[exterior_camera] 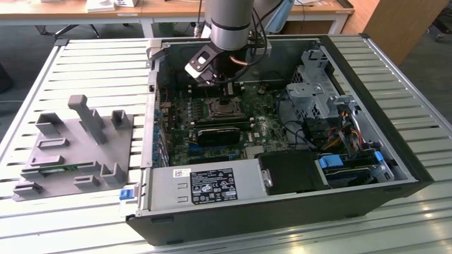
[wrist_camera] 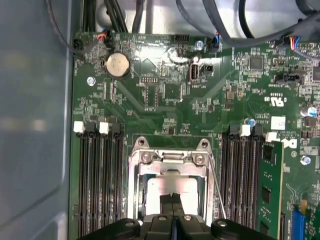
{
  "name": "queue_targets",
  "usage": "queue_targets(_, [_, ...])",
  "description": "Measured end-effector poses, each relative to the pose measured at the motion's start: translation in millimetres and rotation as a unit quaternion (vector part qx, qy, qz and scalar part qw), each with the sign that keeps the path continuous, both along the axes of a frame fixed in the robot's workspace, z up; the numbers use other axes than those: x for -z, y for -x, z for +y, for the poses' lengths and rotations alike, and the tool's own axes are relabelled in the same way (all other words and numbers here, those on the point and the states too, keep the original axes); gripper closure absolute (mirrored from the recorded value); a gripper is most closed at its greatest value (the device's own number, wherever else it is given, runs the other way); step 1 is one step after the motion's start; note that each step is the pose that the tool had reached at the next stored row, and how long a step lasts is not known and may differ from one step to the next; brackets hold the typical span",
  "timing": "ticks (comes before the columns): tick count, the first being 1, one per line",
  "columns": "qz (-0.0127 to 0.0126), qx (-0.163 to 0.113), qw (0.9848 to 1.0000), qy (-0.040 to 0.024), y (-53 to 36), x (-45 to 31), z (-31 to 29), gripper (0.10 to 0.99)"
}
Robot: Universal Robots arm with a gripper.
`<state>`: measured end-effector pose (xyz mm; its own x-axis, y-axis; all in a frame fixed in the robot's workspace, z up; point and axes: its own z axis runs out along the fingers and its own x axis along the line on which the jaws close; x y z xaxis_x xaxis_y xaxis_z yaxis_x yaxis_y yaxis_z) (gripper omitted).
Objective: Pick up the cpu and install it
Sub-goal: 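Close the cpu cover, then install the first cpu locking lever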
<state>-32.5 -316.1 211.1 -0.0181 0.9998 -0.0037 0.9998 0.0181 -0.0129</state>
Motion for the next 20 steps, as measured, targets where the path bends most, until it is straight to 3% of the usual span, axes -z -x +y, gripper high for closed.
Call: queue_targets(20, [0.0, 0.0, 1.0, 0.0, -4.2, -0.9, 0.0, 0.98])
